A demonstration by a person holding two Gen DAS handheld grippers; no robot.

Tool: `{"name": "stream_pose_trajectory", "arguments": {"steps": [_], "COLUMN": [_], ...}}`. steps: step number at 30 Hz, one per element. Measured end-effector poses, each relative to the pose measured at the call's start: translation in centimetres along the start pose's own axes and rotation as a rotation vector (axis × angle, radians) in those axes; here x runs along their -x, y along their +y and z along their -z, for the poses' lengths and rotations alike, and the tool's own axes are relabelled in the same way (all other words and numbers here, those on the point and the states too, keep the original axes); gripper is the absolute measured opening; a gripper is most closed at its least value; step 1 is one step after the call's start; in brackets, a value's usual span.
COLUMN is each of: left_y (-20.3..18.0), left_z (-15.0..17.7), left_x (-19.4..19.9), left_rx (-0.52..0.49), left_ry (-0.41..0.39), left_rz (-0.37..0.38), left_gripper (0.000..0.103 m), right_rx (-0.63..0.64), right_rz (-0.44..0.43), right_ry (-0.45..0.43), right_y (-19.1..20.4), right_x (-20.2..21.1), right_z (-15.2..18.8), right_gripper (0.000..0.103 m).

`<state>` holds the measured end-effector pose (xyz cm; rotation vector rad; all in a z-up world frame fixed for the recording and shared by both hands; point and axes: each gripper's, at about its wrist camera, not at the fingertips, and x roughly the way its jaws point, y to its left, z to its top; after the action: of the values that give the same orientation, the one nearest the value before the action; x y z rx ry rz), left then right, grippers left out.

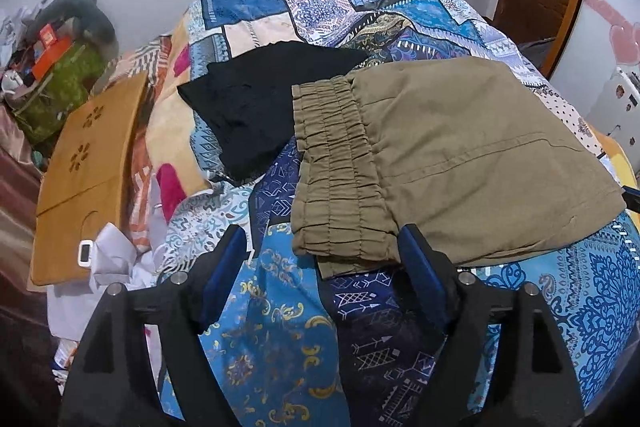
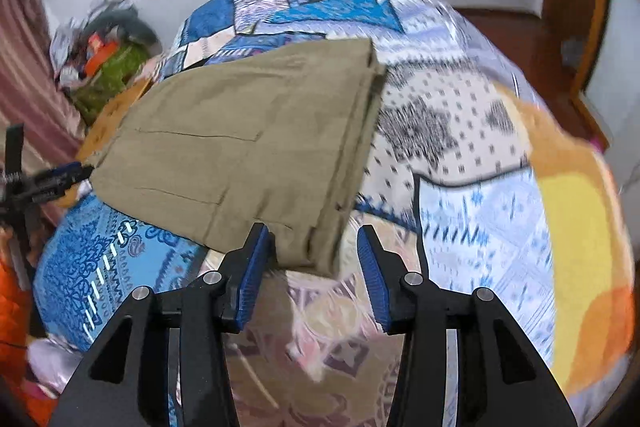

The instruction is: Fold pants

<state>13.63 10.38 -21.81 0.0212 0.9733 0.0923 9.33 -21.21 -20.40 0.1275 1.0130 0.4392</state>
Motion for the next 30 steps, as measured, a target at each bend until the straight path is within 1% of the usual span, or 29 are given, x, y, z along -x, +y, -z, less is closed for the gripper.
{"name": "stream_pose_trajectory", "arguments": {"steps": [2, 4, 7, 10, 12, 15, 19, 23, 30], "left_y": [-0.1, 0.0, 0.3, 0.6, 0.8, 1.2, 1.7, 2.2, 3.2], "left_z": [-0.2, -0.6, -1.9, -3.8, -5.2, -7.1, -9.6, -11.8, -13.4], "left_x": [0.6, 1.2, 2.2, 2.6, 2.4, 1.6, -0.4, -2.9, -6.9], "left_rx": [-0.002, -0.003, 0.002, 0.004, 0.005, 0.013, 0.034, 0.069, 0.128], "left_ry": [-0.004, -0.013, -0.035, -0.057, -0.066, -0.066, -0.047, -0.010, 0.063], "left_rz": [-0.003, 0.001, 0.009, -0.006, -0.026, -0.039, -0.064, -0.066, -0.018], "left_gripper": [0.079, 0.079, 0.080, 0.084, 0.085, 0.086, 0.089, 0.089, 0.090], "right_rx": [-0.009, -0.008, 0.021, 0.044, 0.053, 0.059, 0.066, 0.058, 0.045], "right_rz": [-0.008, -0.009, 0.004, 0.009, 0.009, 0.005, 0.010, 0.001, 0.001], "right_ry": [0.007, 0.011, -0.024, -0.070, -0.106, -0.146, -0.171, -0.151, -0.084], "right_y": [-0.1, 0.0, 0.4, 0.5, 0.6, 0.5, 0.1, -0.7, -2.2], "right_x": [0.3, 0.5, 1.3, 1.9, 2.2, 2.1, 0.9, -1.5, -6.8], "right_z": [-0.2, -0.7, -2.1, -3.8, -5.3, -7.4, -10.0, -12.5, -16.2], "right_gripper": [0.041, 0.044, 0.044, 0.045, 0.051, 0.053, 0.055, 0.055, 0.055]}}
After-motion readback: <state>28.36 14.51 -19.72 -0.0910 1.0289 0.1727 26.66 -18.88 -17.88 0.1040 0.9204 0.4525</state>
